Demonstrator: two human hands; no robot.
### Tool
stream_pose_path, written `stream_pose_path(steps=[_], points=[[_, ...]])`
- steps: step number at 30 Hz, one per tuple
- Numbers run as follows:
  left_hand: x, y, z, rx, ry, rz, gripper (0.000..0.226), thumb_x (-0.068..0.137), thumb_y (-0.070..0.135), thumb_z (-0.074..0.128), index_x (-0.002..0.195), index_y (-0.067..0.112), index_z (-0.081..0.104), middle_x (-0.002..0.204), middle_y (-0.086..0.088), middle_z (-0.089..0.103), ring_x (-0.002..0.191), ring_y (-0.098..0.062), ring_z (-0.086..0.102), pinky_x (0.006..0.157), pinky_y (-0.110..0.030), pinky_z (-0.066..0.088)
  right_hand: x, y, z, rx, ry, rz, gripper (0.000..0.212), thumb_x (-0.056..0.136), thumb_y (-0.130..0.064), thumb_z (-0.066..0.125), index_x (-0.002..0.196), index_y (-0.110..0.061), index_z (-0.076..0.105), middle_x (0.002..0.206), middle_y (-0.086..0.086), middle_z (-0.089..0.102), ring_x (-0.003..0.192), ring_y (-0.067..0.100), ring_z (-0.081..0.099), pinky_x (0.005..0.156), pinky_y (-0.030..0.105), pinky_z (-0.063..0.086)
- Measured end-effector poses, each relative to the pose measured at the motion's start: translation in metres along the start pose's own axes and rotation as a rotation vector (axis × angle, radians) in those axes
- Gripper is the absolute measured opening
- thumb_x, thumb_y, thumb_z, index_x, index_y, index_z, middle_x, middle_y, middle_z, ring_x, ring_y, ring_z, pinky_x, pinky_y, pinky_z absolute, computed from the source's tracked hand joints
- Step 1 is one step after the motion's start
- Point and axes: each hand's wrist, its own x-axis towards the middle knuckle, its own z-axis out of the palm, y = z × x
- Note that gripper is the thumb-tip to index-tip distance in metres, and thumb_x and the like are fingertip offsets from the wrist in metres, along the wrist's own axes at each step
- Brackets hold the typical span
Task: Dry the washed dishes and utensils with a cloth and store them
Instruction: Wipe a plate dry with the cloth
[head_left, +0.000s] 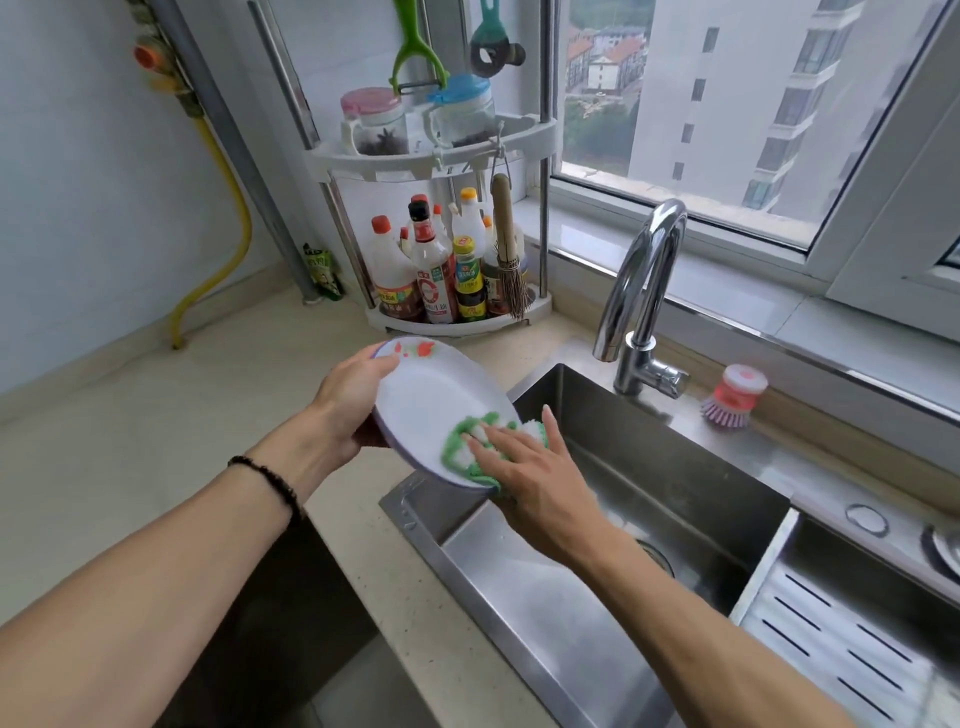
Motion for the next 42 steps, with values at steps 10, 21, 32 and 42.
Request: stream_pose_path(steps=[10,21,32,42], points=[[-0.022,-0.021,0.044,-0.150,0.261,0.133,0.058,0.075,0.036,0.046,0.133,0.038,0.051,0.121,-0.004,0.064,0.107,-0.033,0.064,0.089,-0.057,0.056,0.022,-0.042,-0.007,0.231,0.001,0.153,0.052,0.088,-0.019,0.067,0.137,-0.033,0.058,0.138,-0.004,0.062,0.129,0.024,0.055,0.115,0.055,0.028],[-0.026,-0.003,0.031,-0.028,0.232,0.177,0.051,0.083,0.046,0.038,0.125,0.031,0.062,0.114,-0.005,0.068,0.103,-0.031,0.066,0.088,-0.053,0.058,0.017,-0.017,-0.019,0.317,-0.358,0.094,0.083,0.090,-0.025,0.063,0.160,-0.034,0.017,0.169,-0.004,0.004,0.154,0.012,0.001,0.115,0.055,-0.022],[-0.017,-0.013,0.020,-0.057,0.281,0.136,0.025,0.104,0.036,0.038,0.114,0.033,0.061,0.114,-0.008,0.068,0.100,-0.032,0.067,0.085,-0.055,0.059,0.018,-0.024,-0.019,0.166,-0.376,0.140,0.087,0.091,-0.030,0.064,0.160,-0.031,0.012,0.169,-0.003,0.004,0.155,0.015,0.005,0.117,0.063,-0.016],[-0.016,-0.008,0.003,-0.128,0.118,-0.002,0.026,0.101,0.032,0.051,0.125,0.024,0.055,0.105,-0.009,0.070,0.089,-0.026,0.068,0.061,-0.035,0.056,0.011,-0.014,-0.011,-0.071,0.070,-0.044,0.048,0.083,-0.033,0.080,0.126,-0.018,0.068,0.125,0.006,0.070,0.114,0.028,0.068,0.113,0.066,0.023]])
